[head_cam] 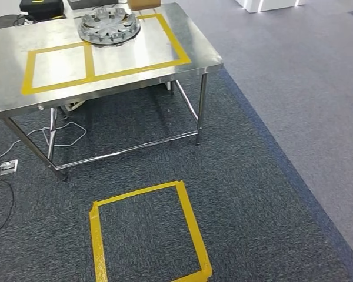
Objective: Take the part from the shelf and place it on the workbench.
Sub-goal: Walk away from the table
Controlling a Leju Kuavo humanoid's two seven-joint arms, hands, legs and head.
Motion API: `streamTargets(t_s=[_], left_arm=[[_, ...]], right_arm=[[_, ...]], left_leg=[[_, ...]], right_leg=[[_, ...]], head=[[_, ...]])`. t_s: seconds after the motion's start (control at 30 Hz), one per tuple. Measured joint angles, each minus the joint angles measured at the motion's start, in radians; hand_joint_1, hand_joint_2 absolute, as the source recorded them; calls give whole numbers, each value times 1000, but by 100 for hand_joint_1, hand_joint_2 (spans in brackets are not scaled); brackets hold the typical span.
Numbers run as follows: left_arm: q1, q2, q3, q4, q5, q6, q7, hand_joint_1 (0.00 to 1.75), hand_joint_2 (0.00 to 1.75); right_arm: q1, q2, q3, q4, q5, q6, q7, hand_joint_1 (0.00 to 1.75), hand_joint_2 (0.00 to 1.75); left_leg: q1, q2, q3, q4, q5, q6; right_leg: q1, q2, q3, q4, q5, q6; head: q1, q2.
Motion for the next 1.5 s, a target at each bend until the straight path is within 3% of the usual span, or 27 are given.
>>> streamTargets(t_s=[0.03, 0.1, 0.17, 0.23, 0.3, 0.33, 0.37, 0.43, 0.5, 0.53, 0.6, 0.67, 0.73, 0.8, 0.83, 0.87, 0.9, 0.97, 1.03, 1.1, 1.13, 1.2, 1.27, 1.33, 1.37, 1.4, 1.5], left_arm=[[0, 1, -2, 0, -15, 28, -18, 0, 0], [-2, 3, -5, 0, -30, 66, -41, 0, 0], [-4, 7, -6, 0, -21, 73, -45, 0, 0], [-2, 12, -5, 0, -7, 62, -45, 0, 0], [1, 14, -2, 0, 9, 42, -44, 0, 0], [1, 13, 1, 0, 18, 29, -43, 0, 0], [0, 13, 6, 0, 27, 15, -42, 0, 0], [-3, 10, 14, 0, 37, -7, -39, 0, 0], [-5, 9, 17, 1, 30, -32, -26, 0, 0], [-7, 9, 16, 1, 13, -50, -7, 0, 0], [-11, 8, 11, 2, -29, -94, 45, 0, 0], [-11, 6, 7, 3, -58, -123, 73, 0, 0], [-8, 5, 6, 3, -67, -128, 62, 0, 0], [-3, 4, 5, 4, -70, -126, 47, 0, 0], [-2, 3, 5, 5, -70, -124, 42, 0, 0], [-1, 3, 4, 5, -70, -118, 34, 0, 0], [-1, 3, 3, 5, -73, -107, 25, 0, 0], [0, 4, -1, 6, -80, -84, 8, 0, 0], [-3, 6, -7, 7, -85, -95, 24, 0, 0], [-6, 7, -11, 8, -90, -124, 64, 0, 0], [-7, 6, -12, 8, -93, -132, 78, 0, 0], [-6, 5, -13, 8, -94, -140, 85, 0, 0], [-3, 5, -13, 9, -80, -154, 81, 0, 0], [-1, 4, -9, 10, -51, -188, 79, 0, 0], [-1, 3, -6, 11, -36, -207, 79, 0, 0], [-2, -1, -3, 12, -25, -221, 80, 0, 0], [-6, -15, 6, 14, -15, -232, 86, 0, 0]], right_arm=[[0, 0, 1, 0, 11, -5, 0, 0, 0], [3, 1, 1, 0, 20, -12, 7, 0, 0], [5, 1, 0, 1, 21, -14, 15, 0, 0], [3, 2, 0, 2, 21, -13, 17, 0, 0], [2, 3, 0, 2, 34, -10, 14, 0, 0], [3, 3, 1, 2, 47, -5, 11, 0, 0], [4, 3, 2, 2, 62, -1, 9, 0, 0], [5, 2, 4, 2, 84, 7, 6, 0, 0], [2, 2, 4, 2, 92, 11, 11, 0, 0], [1, 2, 4, 2, 94, 14, 15, 0, 0], [2, 3, 4, 3, 99, 20, 20, 0, 0], [3, 3, 4, 4, 99, 22, 21, 0, 0], [-1, 3, 3, 4, 92, 23, 18, 0, 0], [-3, 5, 3, 4, 87, 24, 14, 0, 0], [-2, 5, 3, 4, 85, 25, 14, 0, 0], [-1, 5, 3, 5, 84, 25, 15, 0, 0], [1, 6, 2, 5, 82, 24, 17, 0, 0], [1, 8, 0, 5, 81, 21, 22, 0, 0], [-2, 11, -1, 6, 101, 21, 23, 0, 0], [-1, 11, 1, 7, 133, 25, 21, 0, 0], [1, 11, 3, 7, 143, 28, 20, 0, 0], [2, 10, 3, 7, 144, 34, 22, 0, 0], [-2, 9, 2, 8, 132, 40, 27, 0, 0], [-3, 9, 0, 8, 132, 44, 26, 0, 0], [-2, 9, 0, 8, 141, 46, 24, 0, 0], [-1, 9, 1, 8, 153, 49, 23, 0, 0], [-2, 8, 4, 8, 185, 55, 23, 0, 0]], left_leg=[[-1, -6, 1, -8, -2, 2], [-2, 17, -1, -14, 7, 12], [0, 44, -2, -22, 17, 25], [-2, 76, -8, -25, 22, 33], [-4, 109, -15, -24, 24, 33], [-4, 125, -17, -23, 24, 33], [-4, 139, -18, -21, 24, 32], [-5, 163, -17, -19, 22, 28], [-9, 181, -16, -14, 19, 18], [-11, 189, -15, -13, 19, 12], [-11, 198, -13, -14, 19, 1], [-6, 163, -22, 14, -8, -12], [-3, 107, -66, 123, -75, -19], [-2, 87, -122, 257, -132, -19], [-2, 85, -133, 285, -132, -17], [-2, 83, -127, 271, -111, -14], [-2, 77, -103, 218, -74, -10], [-1, 31, -43, 76, -5, 1], [-1, -5, -13, 0, 14, 8], [-2, 8, -11, -11, 13, 11], [-1, 21, -9, -16, 17, 15], [2, 50, -7, -28, 26, 25], [0, 83, -9, -31, 28, 29], [-1, 117, -11, -30, 28, 29], [-1, 132, -11, -30, 27, 28], [0, 146, -10, -30, 26, 26], [-4, 178, -6, -23, 17, 11]], right_leg=[[-1, 11, -6, 0, 5, 7], [-5, 22, -19, 1, 11, 22], [-4, -20, -45, 41, -18, 30], [-5, -76, -100, 162, -90, 37], [-7, -92, -145, 281, -142, 44], [-7, -96, -142, 293, -142, 46], [-7, -100, -117, 263, -124, 47], [-6, -133, -27, 117, -72, 43], [-1, -160, 37, 9, -47, 29], [2, -163, 44, -5, -47, 21], [3, -143, 39, -6, -40, 7], [-1, -124, 37, -11, -32, -7], [-3, -103, 34, -13, -25, -17], [0, -77, 29, -13, -22, -21], [1, -62, 27, -12, -20, -22], [2, -48, 27, -11, -19, -21], [3, -33, 27, -9, -18, -20], [4, -5, 23, -4, -16, -16], [2, 21, 11, 1, -11, -6], [-1, 44, -3, 0, -4, 8], [-2, 39, -9, 3, -5, 14], [1, -12, -41, 58, -40, 22], [0, -72, -99, 184, -106, 29], [-4, -90, -141, 281, -140, 37], [-7, -96, -135, 278, -129, 40], [-9, -104, -107, 234, -103, 42], [-8, -159, 10, 35, -35, 37]], head=[[0, 0], [0, 0], [6, 0], [13, 0], [15, 0], [15, 0], [15, 0], [15, 0], [14, 0], [12, 0], [12, 0], [9, 0], [4, 0], [2, 0], [1, 0], [1, 0], [0, 0], [0, 0], [1, 0], [1, 0], [1, 0], [9, 0], [17, 0], [18, 0], [18, 0], [18, 0], [19, 0]])
